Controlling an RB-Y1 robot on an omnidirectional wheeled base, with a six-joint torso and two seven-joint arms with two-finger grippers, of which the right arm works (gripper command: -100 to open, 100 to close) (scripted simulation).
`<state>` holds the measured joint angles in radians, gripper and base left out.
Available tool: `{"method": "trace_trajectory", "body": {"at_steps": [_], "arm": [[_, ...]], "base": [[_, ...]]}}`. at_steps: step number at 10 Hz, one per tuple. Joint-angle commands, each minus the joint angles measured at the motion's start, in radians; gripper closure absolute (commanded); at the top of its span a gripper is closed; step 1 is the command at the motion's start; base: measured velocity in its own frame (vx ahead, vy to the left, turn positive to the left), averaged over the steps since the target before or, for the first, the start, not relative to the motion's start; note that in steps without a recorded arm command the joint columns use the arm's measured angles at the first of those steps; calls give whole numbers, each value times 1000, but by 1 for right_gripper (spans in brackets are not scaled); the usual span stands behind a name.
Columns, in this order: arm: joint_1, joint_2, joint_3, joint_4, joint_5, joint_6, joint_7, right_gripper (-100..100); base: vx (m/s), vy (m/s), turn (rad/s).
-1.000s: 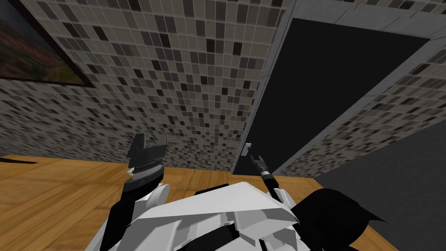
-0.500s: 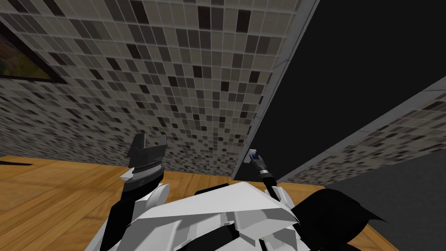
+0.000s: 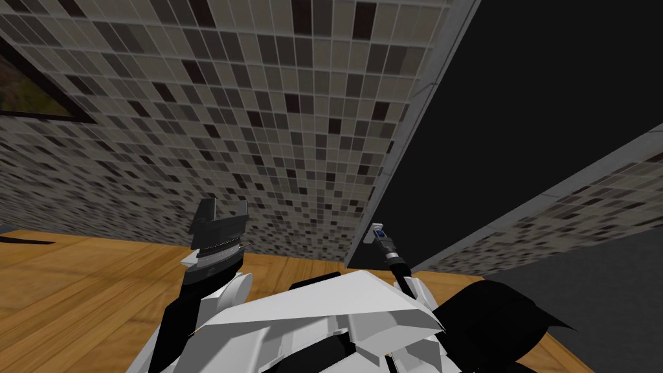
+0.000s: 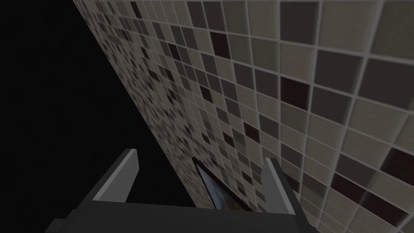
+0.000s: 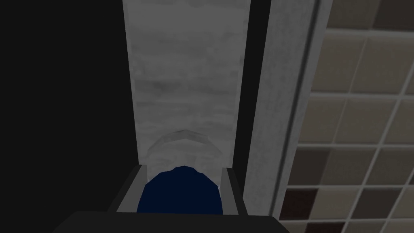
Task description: Pull the door open
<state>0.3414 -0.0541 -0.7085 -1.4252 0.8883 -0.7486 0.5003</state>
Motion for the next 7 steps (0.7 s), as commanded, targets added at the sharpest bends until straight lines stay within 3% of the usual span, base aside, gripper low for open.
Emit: {"method": "trace_trajectory", "body": {"at_steps": [1,2,7], "arm": [[0,-1,-2,-2,-2,0,-1,100],[0,-1,-2,-2,-2,0,-1,100],[-9,-13,23,7,59,59,90,100]], "base": [[-7,1,0],[0,0,0],[-65,-26,71]]}}
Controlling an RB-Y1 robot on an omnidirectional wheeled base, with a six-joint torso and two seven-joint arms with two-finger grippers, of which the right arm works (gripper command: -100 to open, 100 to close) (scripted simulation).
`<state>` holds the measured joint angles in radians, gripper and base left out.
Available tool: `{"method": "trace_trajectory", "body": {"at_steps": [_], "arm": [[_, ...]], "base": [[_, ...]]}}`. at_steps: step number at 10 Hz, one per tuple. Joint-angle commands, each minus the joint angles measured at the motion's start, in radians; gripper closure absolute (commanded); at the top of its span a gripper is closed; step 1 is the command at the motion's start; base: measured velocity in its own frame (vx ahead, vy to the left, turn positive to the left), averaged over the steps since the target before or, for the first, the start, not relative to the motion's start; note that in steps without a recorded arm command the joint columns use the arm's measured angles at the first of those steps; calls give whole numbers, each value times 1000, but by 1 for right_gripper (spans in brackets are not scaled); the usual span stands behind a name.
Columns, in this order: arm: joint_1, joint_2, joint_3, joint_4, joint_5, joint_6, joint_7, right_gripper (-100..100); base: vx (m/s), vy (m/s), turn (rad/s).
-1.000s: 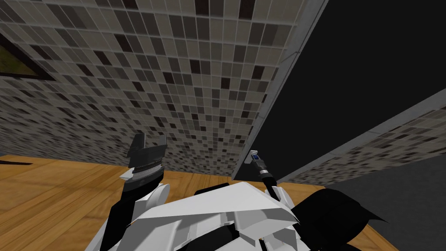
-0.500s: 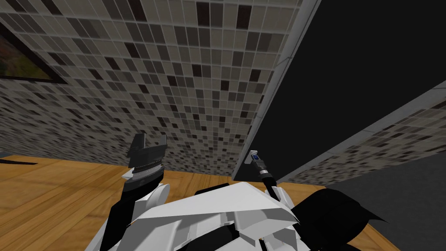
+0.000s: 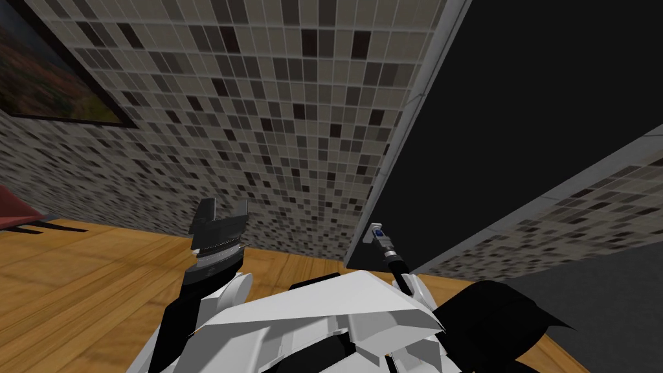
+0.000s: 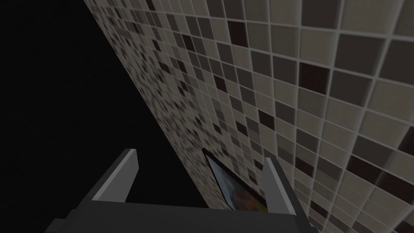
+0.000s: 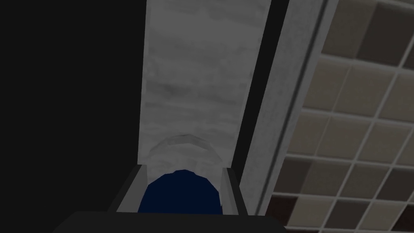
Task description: Pull the door open
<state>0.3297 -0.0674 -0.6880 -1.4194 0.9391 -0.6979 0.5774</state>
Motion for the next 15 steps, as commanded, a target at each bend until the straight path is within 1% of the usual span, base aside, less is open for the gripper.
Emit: {"method": "trace_trajectory", "body": {"at_steps": [1,4,8,13,14,15], "arm": [[1,-2,7,3,21,22,33,100],[-6,-11,24,8,64,67,100,100],[-17,-25,50,15,135,139,209,100],[-34,-45,90,27,240,246,366,100],[-50,-40,85,33,191,228,324,-100],[-57,-39,87,35,178,228,314,-100]], "base": [[-87,-30,82],[-77,-29,93],[-93,-38,106],[-104,-41,126],[-109,3,-22],[-107,39,-83]]}}
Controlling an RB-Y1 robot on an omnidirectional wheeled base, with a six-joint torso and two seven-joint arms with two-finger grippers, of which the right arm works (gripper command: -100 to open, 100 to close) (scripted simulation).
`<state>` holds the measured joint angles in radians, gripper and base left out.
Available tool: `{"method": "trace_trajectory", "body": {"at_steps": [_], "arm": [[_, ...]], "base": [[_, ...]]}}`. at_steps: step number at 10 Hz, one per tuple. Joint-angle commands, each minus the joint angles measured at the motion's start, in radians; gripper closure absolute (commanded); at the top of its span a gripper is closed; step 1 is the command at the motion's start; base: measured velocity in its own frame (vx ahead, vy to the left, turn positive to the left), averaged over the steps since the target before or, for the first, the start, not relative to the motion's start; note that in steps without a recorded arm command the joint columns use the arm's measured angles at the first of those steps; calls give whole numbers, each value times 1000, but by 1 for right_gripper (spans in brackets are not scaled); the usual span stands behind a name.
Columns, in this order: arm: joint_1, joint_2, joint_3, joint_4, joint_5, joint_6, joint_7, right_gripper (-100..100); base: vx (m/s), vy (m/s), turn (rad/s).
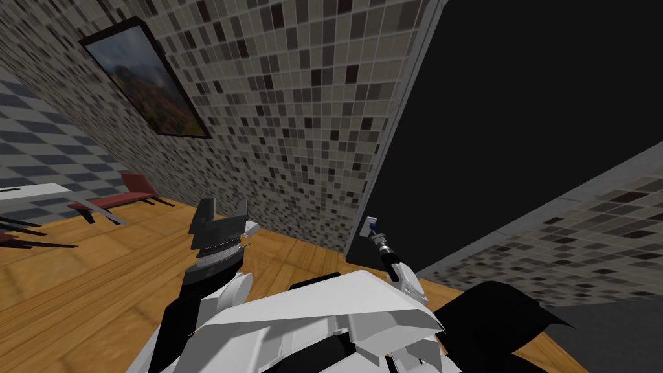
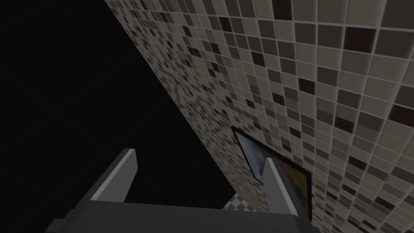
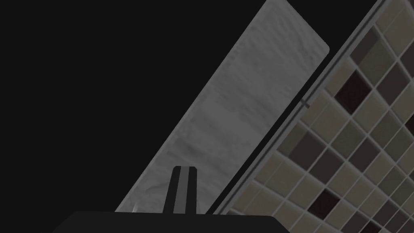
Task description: Pull the door open
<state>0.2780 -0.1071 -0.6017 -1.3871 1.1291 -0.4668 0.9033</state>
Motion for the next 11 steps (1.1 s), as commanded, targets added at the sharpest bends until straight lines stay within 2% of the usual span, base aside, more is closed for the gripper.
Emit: {"method": "trace_trajectory", "body": {"at_steps": [1,11], "arm": [[-21,3,5,7,-42,-2,-34,-100],[-116,21,30,35,-227,1,-169,-100]], "base": [[-140,62,-69],[-108,39,-47]]}}
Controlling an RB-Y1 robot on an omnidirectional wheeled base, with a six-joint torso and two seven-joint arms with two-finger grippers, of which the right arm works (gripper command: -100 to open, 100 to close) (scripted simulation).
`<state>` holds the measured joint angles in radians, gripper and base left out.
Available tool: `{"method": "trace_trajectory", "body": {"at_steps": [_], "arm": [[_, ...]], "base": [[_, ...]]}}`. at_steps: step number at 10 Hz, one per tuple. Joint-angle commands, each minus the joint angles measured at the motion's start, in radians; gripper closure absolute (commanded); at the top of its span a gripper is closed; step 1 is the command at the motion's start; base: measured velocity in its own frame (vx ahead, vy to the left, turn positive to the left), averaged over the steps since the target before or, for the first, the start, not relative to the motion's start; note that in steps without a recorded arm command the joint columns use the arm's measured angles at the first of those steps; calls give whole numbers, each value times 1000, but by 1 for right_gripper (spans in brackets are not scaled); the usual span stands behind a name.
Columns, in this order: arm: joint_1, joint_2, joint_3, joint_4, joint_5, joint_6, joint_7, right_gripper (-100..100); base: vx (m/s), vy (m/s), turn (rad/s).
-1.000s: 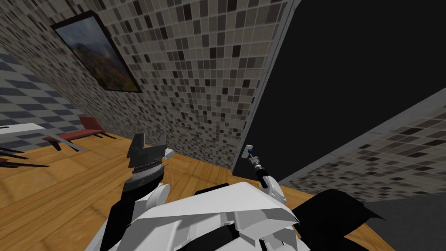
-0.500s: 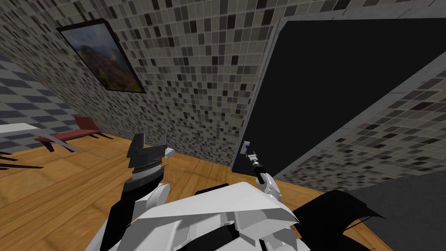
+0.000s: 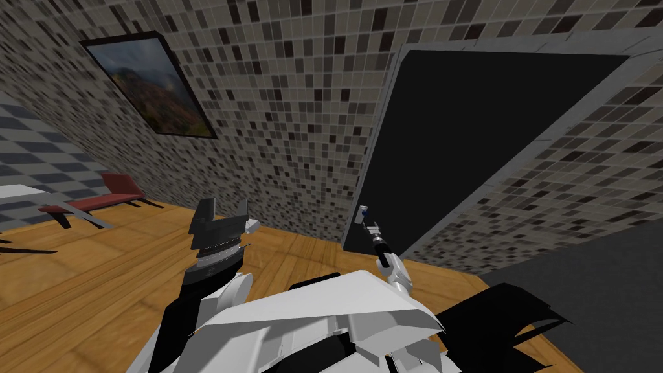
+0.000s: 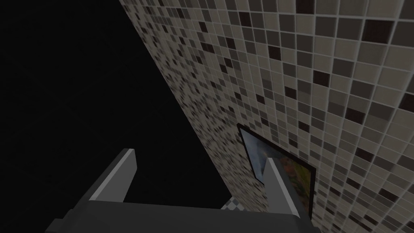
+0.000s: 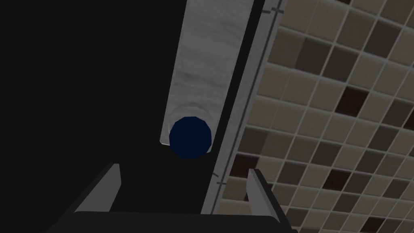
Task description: Pull the door open
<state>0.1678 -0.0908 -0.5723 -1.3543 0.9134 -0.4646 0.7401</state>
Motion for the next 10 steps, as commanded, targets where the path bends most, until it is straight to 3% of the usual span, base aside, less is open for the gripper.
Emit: {"method": "trace_trajectory", "body": {"at_steps": [1,4,5,10], "arm": [[-14,7,3,5,-28,-1,-17,-100],[-44,15,11,13,-85,0,-60,-100],[-39,15,11,9,-73,3,-51,-100],[-58,11,3,19,-78,14,-45,-100]], "base": [[-81,36,-42],[-116,33,-45],[-55,16,-8],[174,-48,25]]}}
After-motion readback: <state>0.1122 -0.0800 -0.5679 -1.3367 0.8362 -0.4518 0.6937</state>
